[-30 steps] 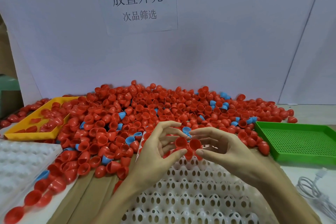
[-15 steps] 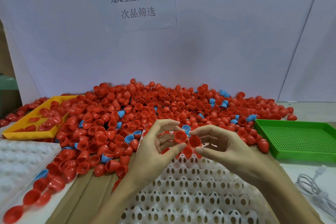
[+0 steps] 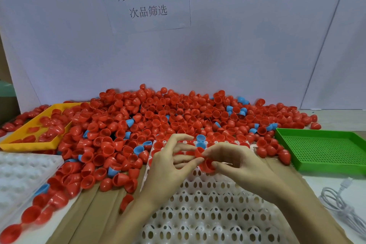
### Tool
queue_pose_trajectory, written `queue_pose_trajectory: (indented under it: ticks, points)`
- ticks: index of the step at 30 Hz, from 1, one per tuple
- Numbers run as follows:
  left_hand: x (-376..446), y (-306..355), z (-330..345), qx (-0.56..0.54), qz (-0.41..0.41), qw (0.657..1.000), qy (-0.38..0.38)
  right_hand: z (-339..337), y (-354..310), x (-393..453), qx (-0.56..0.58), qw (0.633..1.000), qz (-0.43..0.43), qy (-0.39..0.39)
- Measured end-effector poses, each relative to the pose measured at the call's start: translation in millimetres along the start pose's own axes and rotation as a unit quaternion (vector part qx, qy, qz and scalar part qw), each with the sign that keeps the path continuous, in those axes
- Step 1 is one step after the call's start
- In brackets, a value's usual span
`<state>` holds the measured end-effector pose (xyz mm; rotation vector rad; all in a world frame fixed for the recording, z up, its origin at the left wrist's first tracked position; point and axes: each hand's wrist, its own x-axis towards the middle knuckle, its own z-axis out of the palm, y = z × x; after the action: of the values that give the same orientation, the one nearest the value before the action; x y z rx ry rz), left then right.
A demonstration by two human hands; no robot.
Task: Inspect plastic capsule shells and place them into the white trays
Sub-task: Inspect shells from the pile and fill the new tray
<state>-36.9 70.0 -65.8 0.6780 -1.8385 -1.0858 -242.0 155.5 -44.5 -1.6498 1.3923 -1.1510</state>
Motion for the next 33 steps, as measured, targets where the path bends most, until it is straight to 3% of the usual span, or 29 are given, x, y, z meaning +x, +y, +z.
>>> queue_pose_trajectory:
  ticks: [5, 9, 25, 30, 33]
  points:
    - [0, -1, -1, 0.089, 0.03, 0.995, -0.025, -10, 9, 4, -0.045, 0.994, 0.009, 0.103]
    - [0, -7, -3, 0.198, 0.06, 0.977, -0.054, -29, 22, 5, -0.184, 0.961, 0.056, 0.201]
    - [-1, -18, -2, 0.264, 0.073, 0.954, -0.126, -23, 33, 6, -0.281, 0.947, 0.057, 0.145]
    - [13, -4, -5, 0.201, 0.026, 0.974, -0.1, -24, 39, 7, -0.283, 0.946, 0.038, 0.154]
    - [42, 0, -6, 0.247, 0.022, 0.964, -0.095, -24, 43, 9, -0.27, 0.947, 0.025, 0.172]
